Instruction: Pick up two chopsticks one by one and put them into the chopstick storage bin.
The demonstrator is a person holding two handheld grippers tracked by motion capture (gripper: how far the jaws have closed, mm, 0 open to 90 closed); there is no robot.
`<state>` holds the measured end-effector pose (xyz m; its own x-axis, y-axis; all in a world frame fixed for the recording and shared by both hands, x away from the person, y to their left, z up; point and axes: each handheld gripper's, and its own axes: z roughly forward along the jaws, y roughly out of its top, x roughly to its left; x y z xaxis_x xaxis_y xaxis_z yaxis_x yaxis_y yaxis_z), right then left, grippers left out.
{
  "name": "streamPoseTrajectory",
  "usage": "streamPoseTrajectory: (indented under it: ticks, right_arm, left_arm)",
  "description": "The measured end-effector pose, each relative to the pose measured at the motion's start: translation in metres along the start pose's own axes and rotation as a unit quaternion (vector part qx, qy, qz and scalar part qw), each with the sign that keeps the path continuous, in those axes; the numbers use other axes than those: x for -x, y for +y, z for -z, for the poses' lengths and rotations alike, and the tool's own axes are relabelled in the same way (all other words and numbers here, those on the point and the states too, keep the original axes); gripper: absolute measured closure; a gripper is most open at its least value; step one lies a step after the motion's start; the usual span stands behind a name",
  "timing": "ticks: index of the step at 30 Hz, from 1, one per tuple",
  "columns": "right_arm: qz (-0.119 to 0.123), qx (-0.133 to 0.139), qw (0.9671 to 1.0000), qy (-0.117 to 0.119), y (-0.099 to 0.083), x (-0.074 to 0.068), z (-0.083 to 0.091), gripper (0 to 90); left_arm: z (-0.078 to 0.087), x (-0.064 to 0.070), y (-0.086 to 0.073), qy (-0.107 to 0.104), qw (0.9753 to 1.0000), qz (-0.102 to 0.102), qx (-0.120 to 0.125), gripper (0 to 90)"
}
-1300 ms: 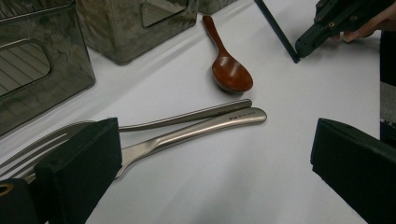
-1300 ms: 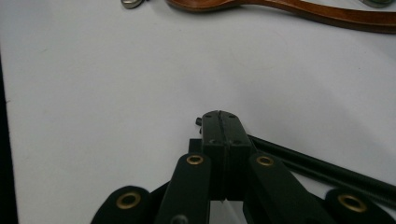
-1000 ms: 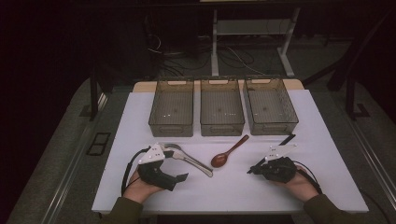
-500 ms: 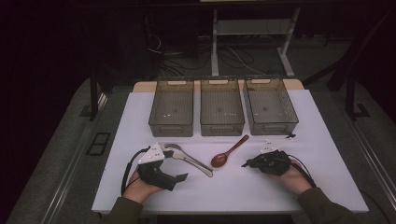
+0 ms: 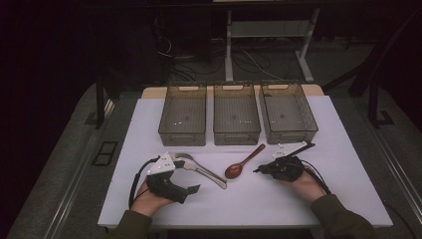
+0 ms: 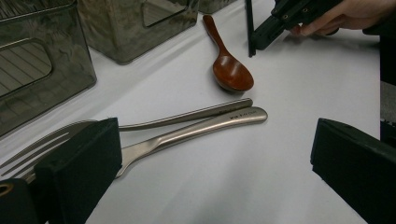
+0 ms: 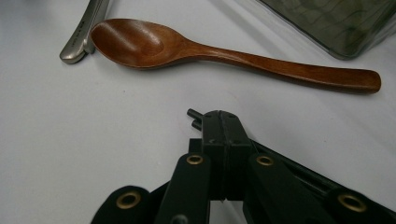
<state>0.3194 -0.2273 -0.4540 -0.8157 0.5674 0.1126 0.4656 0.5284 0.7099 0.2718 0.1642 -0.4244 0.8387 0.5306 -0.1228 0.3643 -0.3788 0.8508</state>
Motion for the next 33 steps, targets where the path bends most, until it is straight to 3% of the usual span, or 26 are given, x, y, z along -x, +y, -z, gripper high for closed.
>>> streamPoseTrajectory:
  ticks: [4, 7, 8, 9, 10, 11, 14, 19, 24, 25, 26, 27, 33]
  right_arm:
    - [-0.003, 0.008, 0.9999, -0.005, 0.0, 0.003, 0.008, 88.6]
    - [-0.014, 0.02, 0.9994, -0.022, -0.002, 0.012, 0.02, 88.6]
    - [-0.027, 0.026, 0.9983, -0.045, -0.006, 0.023, 0.031, 88.6]
    - [-0.027, 0.026, 0.9983, -0.045, -0.006, 0.023, 0.031, 88.6]
    - [-0.045, 0.03, 0.9965, -0.063, -0.01, 0.034, 0.041, 88.6]
    - [-0.045, 0.03, 0.9965, -0.063, -0.01, 0.034, 0.041, 88.6]
    - [-0.06, 0.023, 0.9929, -0.1, -0.017, 0.05, 0.053, 88.6]
    - [-0.099, 0.017, 0.9838, -0.148, -0.032, 0.076, 0.075, 88.6]
    - [-0.146, 0.016, 0.9678, -0.204, -0.048, 0.103, 0.095, 88.6]
    - [-0.168, 0.018, 0.962, -0.215, -0.052, 0.113, 0.098, 88.6]
    - [-0.168, 0.018, 0.962, -0.215, -0.052, 0.113, 0.098, 88.6]
    - [-0.18, 0.018, 0.9586, -0.22, -0.054, 0.121, 0.097, 88.6]
    - [-0.204, 0.016, 0.9533, -0.222, -0.05, 0.136, 0.09, 88.6]
  left_arm:
    - [0.0, 0.0, 0.0, 0.0, 1.0, 0.0, 0.001, 1.0]
    - [0.001, 0.0, 0.0, 0.0, 1.0, -0.002, 0.001, 1.0]
    - [0.001, 0.0, 0.0, 0.001, 1.0, -0.001, 0.002, 1.0]
    - [0.001, -0.001, 0.0, 0.0, 1.0, -0.001, 0.002, 1.0]
    - [0.001, -0.001, 0.0, 0.001, 1.0, -0.002, 0.001, 1.0]
    - [0.001, 0.0, 0.0, 0.0, 1.0, -0.001, 0.001, 1.0]
    - [0.001, 0.0, 0.0, 0.0, 1.0, 0.0, 0.0, 1.0]
    - [0.001, -0.001, 0.0, 0.0, 1.0, 0.0, 0.001, 1.0]
    - [0.0, -0.001, 0.0, 0.0, 1.0, 0.0, -0.001, 1.0]
    - [0.0, -0.001, -0.001, -0.001, 1.0, 0.0, 0.0, 1.0]
    - [-0.001, -0.001, -0.001, 0.0, 1.0, 0.001, -0.001, 1.0]
    - [-0.001, -0.001, -0.001, -0.001, 1.0, 0.001, -0.003, 1.0]
    - [-0.002, -0.001, -0.001, -0.001, 1.0, 0.001, -0.003, 1.0]
